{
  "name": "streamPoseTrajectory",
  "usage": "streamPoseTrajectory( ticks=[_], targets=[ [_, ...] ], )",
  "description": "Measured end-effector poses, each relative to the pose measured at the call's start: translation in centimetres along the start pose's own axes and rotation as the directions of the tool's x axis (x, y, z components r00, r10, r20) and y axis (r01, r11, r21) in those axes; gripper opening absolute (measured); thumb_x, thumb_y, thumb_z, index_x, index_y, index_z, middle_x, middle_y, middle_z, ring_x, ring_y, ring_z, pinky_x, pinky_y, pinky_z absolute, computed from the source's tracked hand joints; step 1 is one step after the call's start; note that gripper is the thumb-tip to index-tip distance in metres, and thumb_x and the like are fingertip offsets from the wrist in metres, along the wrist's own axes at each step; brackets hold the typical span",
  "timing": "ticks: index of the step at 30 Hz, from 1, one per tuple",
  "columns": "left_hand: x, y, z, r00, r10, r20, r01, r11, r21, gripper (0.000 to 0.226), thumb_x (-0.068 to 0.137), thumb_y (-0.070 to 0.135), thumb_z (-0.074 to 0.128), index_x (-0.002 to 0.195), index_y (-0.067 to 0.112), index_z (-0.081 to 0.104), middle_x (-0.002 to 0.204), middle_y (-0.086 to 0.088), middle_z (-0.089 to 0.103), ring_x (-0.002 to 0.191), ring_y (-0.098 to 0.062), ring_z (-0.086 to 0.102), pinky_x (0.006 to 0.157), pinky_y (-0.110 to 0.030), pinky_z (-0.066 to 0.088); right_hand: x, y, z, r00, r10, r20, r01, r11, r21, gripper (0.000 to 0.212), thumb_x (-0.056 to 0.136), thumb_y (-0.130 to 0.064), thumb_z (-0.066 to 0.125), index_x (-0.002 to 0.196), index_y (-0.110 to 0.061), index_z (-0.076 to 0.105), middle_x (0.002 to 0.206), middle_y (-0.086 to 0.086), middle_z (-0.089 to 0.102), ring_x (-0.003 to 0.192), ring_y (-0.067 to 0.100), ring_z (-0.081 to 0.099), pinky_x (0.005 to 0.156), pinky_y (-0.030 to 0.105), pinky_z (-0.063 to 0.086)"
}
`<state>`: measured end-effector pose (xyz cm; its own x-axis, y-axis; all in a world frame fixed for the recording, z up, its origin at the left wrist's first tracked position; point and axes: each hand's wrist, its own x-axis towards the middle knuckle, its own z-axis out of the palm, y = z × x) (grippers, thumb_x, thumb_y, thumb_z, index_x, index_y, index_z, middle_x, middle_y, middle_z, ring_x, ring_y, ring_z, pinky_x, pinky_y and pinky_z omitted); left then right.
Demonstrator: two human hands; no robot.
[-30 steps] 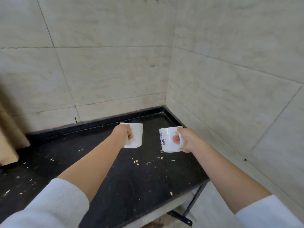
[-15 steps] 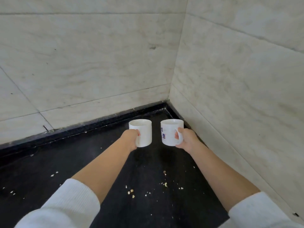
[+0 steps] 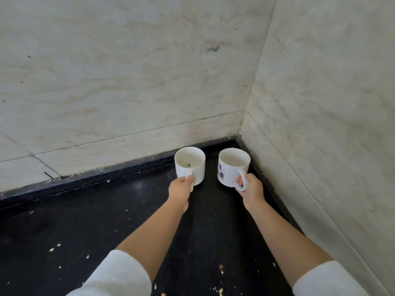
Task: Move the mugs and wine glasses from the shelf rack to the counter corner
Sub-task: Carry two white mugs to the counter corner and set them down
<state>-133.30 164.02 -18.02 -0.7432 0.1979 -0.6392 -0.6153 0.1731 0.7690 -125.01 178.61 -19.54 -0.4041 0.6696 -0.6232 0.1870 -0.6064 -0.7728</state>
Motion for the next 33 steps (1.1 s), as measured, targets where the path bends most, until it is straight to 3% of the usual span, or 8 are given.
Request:
streamPoseTrajectory(
  ticks=[8,13,15,17,21,24,30,33],
  targets=[
    [1.5,-1.2,0.0,0.996,0.086,-0.022,-0.082,0.989,0.126,0.019,0.094,0.018,0.048,0.076,0.010,0.049,0.087,-0.009,0.047,0.086,-0.020,0.042,0.080,-0.031,0.034,2.9,0.2,1.0,0.999,-0.049,-0.005,0.049,0.998,-0.035,0.031,0.078,-0.004,0.040,0.048,-0.009,0.044,0.063,0.004,0.043,0.065,0.017,0.040,0.066,0.025,0.034],
    [1.9,-1.6,-0.4,0.996,0.085,0.010,-0.086,0.974,0.211,0.029,0.096,0.018,0.046,0.067,0.018,0.053,0.085,-0.002,0.054,0.091,-0.019,0.047,0.082,-0.030,0.036,3.3,1.2,1.4,0.998,-0.015,0.064,0.023,0.993,-0.119,0.031,0.082,-0.004,0.040,0.054,-0.014,0.051,0.070,0.001,0.050,0.077,0.018,0.044,0.107,0.045,0.035],
    [1.9,-1.3,-0.4,0.995,0.096,0.027,-0.099,0.963,0.250,0.024,0.096,0.019,0.044,0.077,0.014,0.058,0.088,-0.003,0.057,0.093,-0.019,0.048,0.082,-0.030,0.036,3.3,1.2,1.5,0.998,-0.012,0.061,0.020,0.990,-0.141,0.031,0.084,-0.004,0.042,0.057,-0.013,0.053,0.071,0.000,0.052,0.079,0.017,0.047,0.102,0.042,0.039],
    [1.7,-1.0,-0.5,0.991,0.125,0.052,-0.135,0.928,0.348,0.022,0.097,0.021,0.042,0.096,0.007,0.059,0.097,-0.005,0.055,0.092,-0.019,0.047,0.080,-0.029,0.036,3.0,0.8,1.6,0.997,-0.056,0.056,0.068,0.967,-0.244,0.030,0.085,-0.005,0.042,0.058,-0.012,0.050,0.070,0.002,0.047,0.075,0.018,0.045,0.077,0.035,0.043],
    [0.1,-0.7,-1.4,0.976,0.213,0.043,-0.201,0.812,0.549,0.035,0.096,0.028,0.042,0.121,0.005,0.052,0.107,-0.006,0.055,0.094,-0.018,0.050,0.079,-0.027,0.038,0.8,0.5,1.4,0.911,-0.408,0.062,0.370,0.740,-0.561,0.021,0.085,-0.001,0.042,0.065,-0.006,0.045,0.081,0.013,0.046,0.074,0.023,0.043,0.054,0.025,0.030],
    [-1.5,-0.8,-3.3,0.957,0.291,0.014,-0.219,0.688,0.692,0.040,0.095,0.024,0.046,0.130,0.007,0.047,0.130,-0.010,0.053,0.113,-0.023,0.053,0.085,-0.027,0.041,-2.1,0.6,1.7,0.795,-0.598,0.102,0.504,0.556,-0.661,0.019,0.081,0.007,0.046,0.096,0.005,0.059,0.104,0.021,0.054,0.095,0.030,0.052,0.075,0.027,0.041],
    [-6.3,-1.1,-10.3,0.906,0.422,-0.005,-0.158,0.351,0.923,0.034,0.094,0.019,0.042,0.124,0.006,0.054,0.132,-0.012,0.051,0.120,-0.027,0.049,0.097,-0.036,0.044,-8.9,2.6,5.5,0.675,-0.552,0.490,0.673,0.189,-0.715,0.024,0.087,-0.004,0.046,0.105,0.000,0.061,0.137,0.012,0.047,0.130,0.027,0.040,0.095,0.037,0.045],
    [-10.1,-1.6,-15.2,0.852,0.517,-0.079,-0.082,0.281,0.956,0.038,0.096,0.023,0.039,0.131,0.011,0.045,0.137,-0.009,0.046,0.125,-0.027,0.042,0.096,-0.038,0.043,-13.8,4.5,8.1,0.541,-0.490,0.684,0.792,0.023,-0.610,0.033,0.089,-0.010,0.043,0.118,-0.006,0.060,0.145,0.005,0.042,0.133,0.022,0.037,0.102,0.035,0.041]
  ],
)
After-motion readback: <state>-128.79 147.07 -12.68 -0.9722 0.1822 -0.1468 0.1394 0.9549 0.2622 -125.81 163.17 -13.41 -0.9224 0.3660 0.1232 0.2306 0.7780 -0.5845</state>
